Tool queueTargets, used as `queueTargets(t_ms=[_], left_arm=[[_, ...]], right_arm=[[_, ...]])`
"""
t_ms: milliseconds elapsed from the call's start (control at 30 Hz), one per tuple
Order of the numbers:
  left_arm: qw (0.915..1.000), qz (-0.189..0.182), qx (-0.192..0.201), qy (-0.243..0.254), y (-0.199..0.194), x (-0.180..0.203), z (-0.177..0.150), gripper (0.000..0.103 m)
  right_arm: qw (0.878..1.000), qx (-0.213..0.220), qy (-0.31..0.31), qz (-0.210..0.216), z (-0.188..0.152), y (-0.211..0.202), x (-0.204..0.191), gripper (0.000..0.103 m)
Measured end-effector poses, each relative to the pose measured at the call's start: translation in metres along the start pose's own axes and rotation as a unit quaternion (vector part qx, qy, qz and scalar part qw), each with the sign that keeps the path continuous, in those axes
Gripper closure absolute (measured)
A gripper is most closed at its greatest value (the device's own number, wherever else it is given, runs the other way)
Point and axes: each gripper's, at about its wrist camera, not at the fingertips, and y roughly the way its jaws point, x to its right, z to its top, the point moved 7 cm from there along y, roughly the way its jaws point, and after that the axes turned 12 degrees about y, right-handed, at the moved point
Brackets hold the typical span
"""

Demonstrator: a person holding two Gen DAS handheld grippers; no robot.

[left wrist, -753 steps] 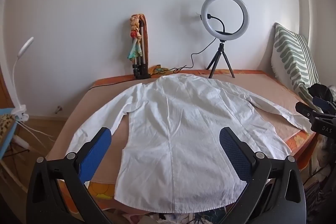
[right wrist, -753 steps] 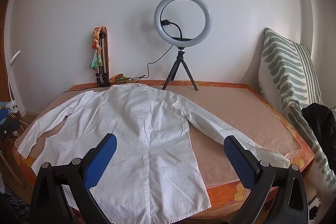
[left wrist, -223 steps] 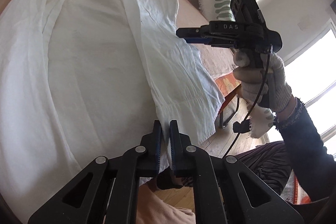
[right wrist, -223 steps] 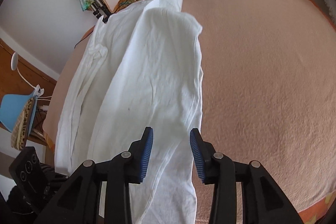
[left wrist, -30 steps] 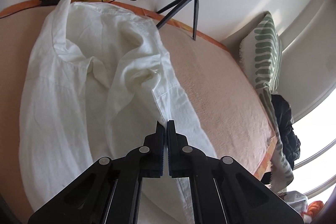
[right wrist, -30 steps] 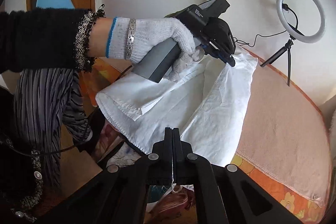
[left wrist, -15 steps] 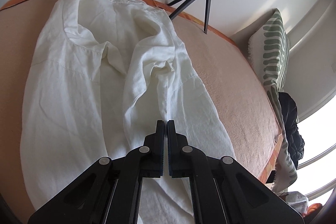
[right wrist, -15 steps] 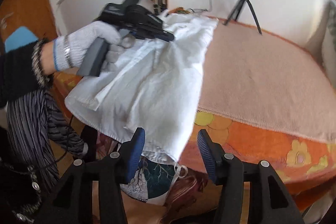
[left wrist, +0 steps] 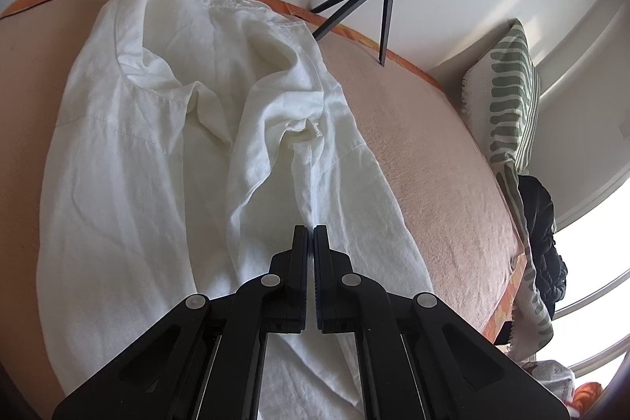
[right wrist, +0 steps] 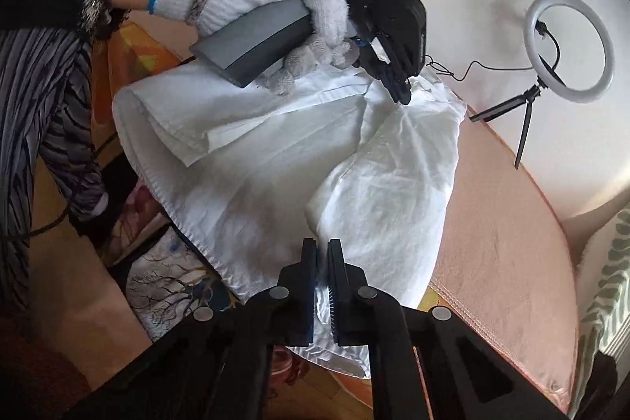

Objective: Fold small clothes

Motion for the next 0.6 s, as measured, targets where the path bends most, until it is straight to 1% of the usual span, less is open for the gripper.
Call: queueTargets(t_ms=[33, 100, 167, 200, 233, 300, 333, 367, 400, 433, 467, 500, 533, 567, 600], left_arm=[[1.0000, -0.001, 0.006, 0.003, -0.004, 0.002, 0.002, 0.102], [0.9997, 0.002, 0.016, 0.016, -0.010, 0.005, 0.007, 0.102], [0.9995, 0.012, 0.015, 0.025, -0.008, 0.003, 0.007, 0.102], [0.9995, 0.017, 0.007, 0.025, -0.004, 0.001, 0.003, 0.102], [0.9996, 0.020, -0.002, 0.022, 0.000, -0.002, -0.002, 0.102], [0.9991, 0.019, -0.027, 0.027, 0.010, -0.003, -0.013, 0.102], [0.9986, 0.022, -0.037, 0.031, 0.012, -0.002, -0.018, 0.102], [0.9983, 0.025, -0.039, 0.036, 0.009, 0.000, -0.020, 0.102], [0.9982, 0.023, -0.040, 0.040, 0.004, 0.003, -0.021, 0.102], [0.9983, 0.016, -0.033, 0.046, -0.004, 0.008, -0.019, 0.102], [0.9980, 0.016, -0.022, 0.058, -0.014, 0.014, -0.016, 0.102], [0.9970, 0.018, -0.006, 0.075, -0.025, 0.022, -0.012, 0.102], [0.9953, 0.016, 0.009, 0.096, -0.034, 0.032, -0.007, 0.102], [0.9930, 0.014, 0.020, 0.116, -0.037, 0.042, -0.002, 0.102], [0.9910, 0.011, 0.025, 0.131, -0.037, 0.049, 0.002, 0.102]], right_arm=[[0.999, -0.001, 0.029, 0.020, 0.006, -0.006, 0.005, 0.102], [0.992, 0.013, 0.099, 0.083, 0.022, -0.027, 0.010, 0.102], [0.984, 0.030, 0.135, 0.114, 0.036, -0.043, 0.015, 0.102], [0.980, 0.028, 0.148, 0.128, 0.038, -0.043, 0.016, 0.102], [0.980, 0.018, 0.148, 0.128, 0.037, -0.037, 0.016, 0.102], [0.989, -0.009, 0.112, 0.092, 0.026, -0.018, 0.009, 0.102], [0.991, -0.032, 0.098, 0.088, 0.017, -0.010, 0.004, 0.101], [0.989, -0.059, 0.091, 0.104, 0.009, -0.004, -0.001, 0.101], [0.986, -0.079, 0.090, 0.120, 0.002, -0.003, -0.003, 0.096], [0.983, -0.084, 0.094, 0.136, 0.000, -0.007, -0.002, 0.093], [0.979, -0.080, 0.104, 0.158, -0.001, -0.015, 0.001, 0.085], [0.976, -0.066, 0.118, 0.169, 0.000, -0.025, 0.008, 0.070], [0.975, -0.043, 0.138, 0.172, 0.002, -0.037, 0.019, 0.065], [0.971, -0.024, 0.161, 0.174, 0.003, -0.046, 0.033, 0.065], [0.966, -0.017, 0.194, 0.172, 0.003, -0.049, 0.050, 0.064]])
